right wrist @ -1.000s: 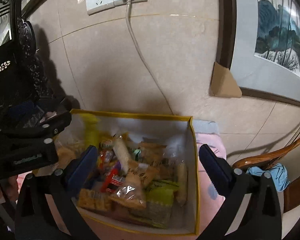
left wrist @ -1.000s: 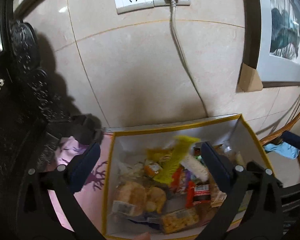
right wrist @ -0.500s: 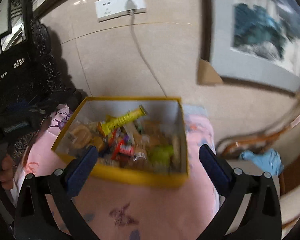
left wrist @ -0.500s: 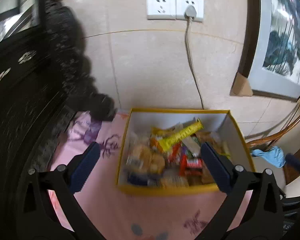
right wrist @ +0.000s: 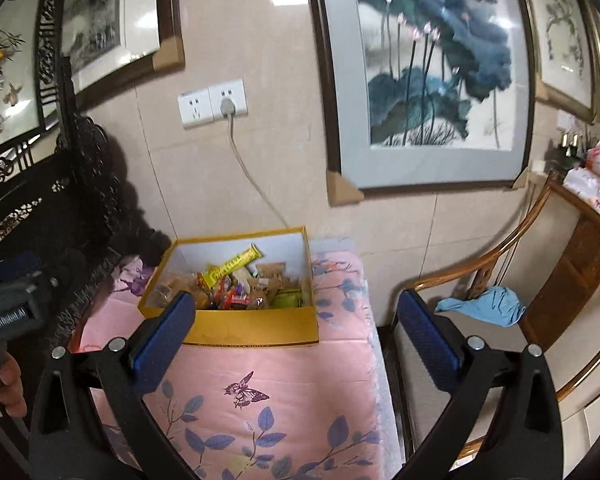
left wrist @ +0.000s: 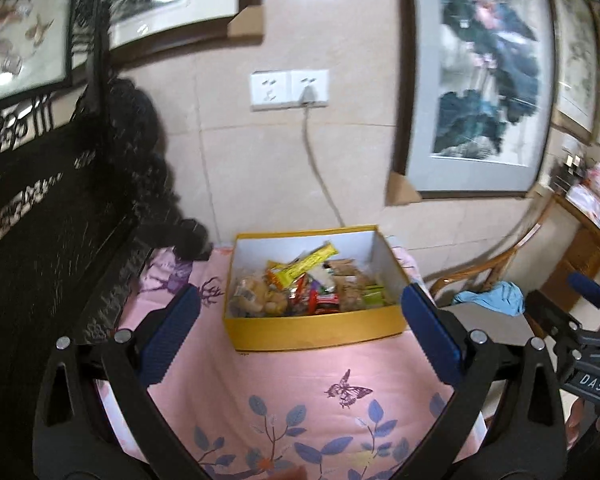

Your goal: Organize snacks

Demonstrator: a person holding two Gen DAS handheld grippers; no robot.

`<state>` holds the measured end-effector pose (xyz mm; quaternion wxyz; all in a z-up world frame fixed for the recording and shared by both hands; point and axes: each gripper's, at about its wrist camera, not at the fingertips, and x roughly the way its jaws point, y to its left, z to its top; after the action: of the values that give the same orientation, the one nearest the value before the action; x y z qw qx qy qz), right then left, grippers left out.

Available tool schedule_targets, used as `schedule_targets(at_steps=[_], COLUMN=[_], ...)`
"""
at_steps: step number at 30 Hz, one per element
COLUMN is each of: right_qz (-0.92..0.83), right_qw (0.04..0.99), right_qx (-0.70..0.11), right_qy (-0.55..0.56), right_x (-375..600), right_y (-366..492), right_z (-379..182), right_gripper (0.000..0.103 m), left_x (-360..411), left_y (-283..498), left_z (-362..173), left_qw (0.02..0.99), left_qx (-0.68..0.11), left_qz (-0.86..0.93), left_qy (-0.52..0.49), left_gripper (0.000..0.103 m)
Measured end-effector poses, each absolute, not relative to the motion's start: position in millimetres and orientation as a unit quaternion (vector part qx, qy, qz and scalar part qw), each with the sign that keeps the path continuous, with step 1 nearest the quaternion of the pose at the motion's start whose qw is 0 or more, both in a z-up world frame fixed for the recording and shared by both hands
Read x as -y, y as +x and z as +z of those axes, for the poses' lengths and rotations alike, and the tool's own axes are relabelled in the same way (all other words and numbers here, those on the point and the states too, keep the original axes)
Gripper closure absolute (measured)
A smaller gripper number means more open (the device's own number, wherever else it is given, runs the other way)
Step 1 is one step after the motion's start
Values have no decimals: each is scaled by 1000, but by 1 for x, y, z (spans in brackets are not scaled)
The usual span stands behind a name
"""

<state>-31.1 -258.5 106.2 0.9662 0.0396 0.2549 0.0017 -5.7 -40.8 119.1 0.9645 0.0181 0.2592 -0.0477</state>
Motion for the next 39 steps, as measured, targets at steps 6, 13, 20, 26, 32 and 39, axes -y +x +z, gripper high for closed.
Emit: schedule_targets(at_steps=[6, 13, 20, 26, 32, 39], right_qz=[-7, -27, -22, -17, -13, -14], right_qw=[968, 966, 958, 952, 947, 945], right_qx=[-252, -258, -286, -305, -320, -326], right_qy=[11, -2, -6, -7, -9, 17], right_x=[244, 231, 220, 214, 215, 221], right_y=[-44, -41, -21, -5, 5, 7], right_z=[115, 113, 101, 90, 82, 80], right_gripper=[1, 1, 1, 1, 1, 1], left_x=[54, 42, 33, 25, 19, 26], left_y=[-22, -13, 2, 14, 20, 21], left_z=[123, 110, 92, 80, 79, 74], left_qw=[970, 960, 951, 946, 945, 944], left_qx=[-233, -275, -306, -324, -328, -330], left_qz=[-18, -49, -37, -22, -11, -14], left_qy=[73, 34, 9, -4, -15, 8], left_gripper=[2, 2, 2, 2, 2, 2])
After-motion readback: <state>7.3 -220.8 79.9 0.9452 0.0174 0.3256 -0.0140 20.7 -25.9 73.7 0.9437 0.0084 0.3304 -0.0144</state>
